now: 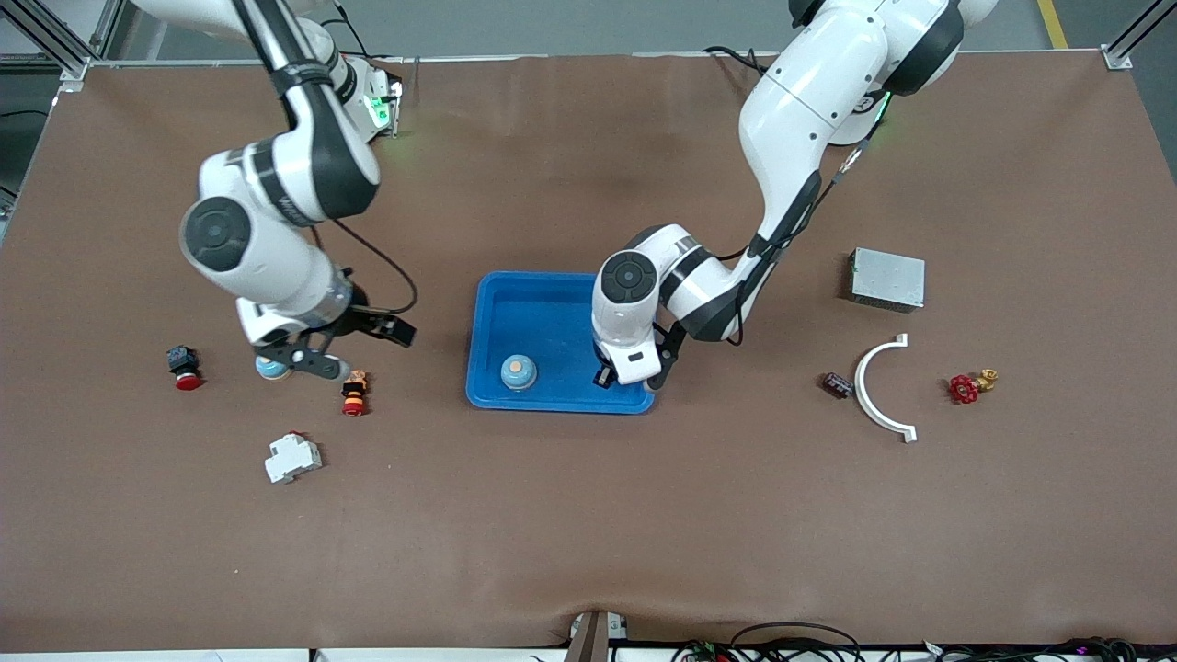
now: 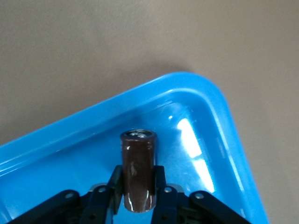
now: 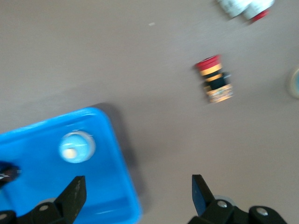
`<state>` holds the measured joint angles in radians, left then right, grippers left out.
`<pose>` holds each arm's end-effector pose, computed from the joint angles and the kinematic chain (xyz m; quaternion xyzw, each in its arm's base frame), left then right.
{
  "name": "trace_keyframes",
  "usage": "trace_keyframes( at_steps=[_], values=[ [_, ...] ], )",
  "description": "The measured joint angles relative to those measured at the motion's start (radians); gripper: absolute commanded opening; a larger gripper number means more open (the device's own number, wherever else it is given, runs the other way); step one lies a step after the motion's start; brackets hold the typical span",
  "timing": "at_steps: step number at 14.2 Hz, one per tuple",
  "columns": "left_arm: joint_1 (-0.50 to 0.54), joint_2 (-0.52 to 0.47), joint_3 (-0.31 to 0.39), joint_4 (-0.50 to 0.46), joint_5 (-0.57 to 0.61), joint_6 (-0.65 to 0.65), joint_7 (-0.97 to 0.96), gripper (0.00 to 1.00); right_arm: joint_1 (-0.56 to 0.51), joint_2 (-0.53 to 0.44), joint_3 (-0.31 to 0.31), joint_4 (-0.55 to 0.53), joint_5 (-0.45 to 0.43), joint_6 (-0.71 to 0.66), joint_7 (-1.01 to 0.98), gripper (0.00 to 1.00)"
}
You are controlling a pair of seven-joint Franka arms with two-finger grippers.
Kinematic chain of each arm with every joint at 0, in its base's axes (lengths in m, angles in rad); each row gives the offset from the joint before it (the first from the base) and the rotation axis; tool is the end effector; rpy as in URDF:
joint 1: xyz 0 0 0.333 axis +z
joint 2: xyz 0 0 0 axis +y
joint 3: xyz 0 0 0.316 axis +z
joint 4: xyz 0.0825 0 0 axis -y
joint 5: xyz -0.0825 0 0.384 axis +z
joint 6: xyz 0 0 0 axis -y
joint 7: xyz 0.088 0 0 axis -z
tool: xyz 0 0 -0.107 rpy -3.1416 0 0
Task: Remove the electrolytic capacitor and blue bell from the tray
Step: 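Grasp the second capacitor with the left gripper while the right gripper returns, then grasp the second blue bell with the right gripper while the left gripper lifts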
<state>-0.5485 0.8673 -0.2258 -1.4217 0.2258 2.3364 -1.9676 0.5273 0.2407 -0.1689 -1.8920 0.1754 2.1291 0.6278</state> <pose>0.5491 -0.4858 0.1923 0.8451 0.5333 0.0068 0.0356 0.5688 0.2265 0.3804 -0.9826 0.1776 0.0251 0.0481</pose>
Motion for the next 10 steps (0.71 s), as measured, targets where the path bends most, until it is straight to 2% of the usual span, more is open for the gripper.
trace_keyframes(
  at_steps=[3,6,8,10],
  values=[
    [0.027,-0.023,0.004,0.018,0.000,-0.021,0.000,0.00,0.104,0.059,0.002,-0.015,0.003,0.125,0.122,1.00],
    [0.079,-0.103,0.003,0.030,0.000,-0.125,0.013,0.00,0.170,0.174,0.002,-0.013,0.007,0.265,0.241,1.00],
    [0.116,-0.164,0.003,0.027,0.000,-0.220,0.046,0.00,0.201,0.281,0.002,0.028,0.008,0.328,0.304,1.00],
    [0.163,-0.209,0.004,-0.002,0.000,-0.296,0.106,0.00,0.220,0.394,0.003,0.123,0.008,0.343,0.361,1.00]
  ],
)
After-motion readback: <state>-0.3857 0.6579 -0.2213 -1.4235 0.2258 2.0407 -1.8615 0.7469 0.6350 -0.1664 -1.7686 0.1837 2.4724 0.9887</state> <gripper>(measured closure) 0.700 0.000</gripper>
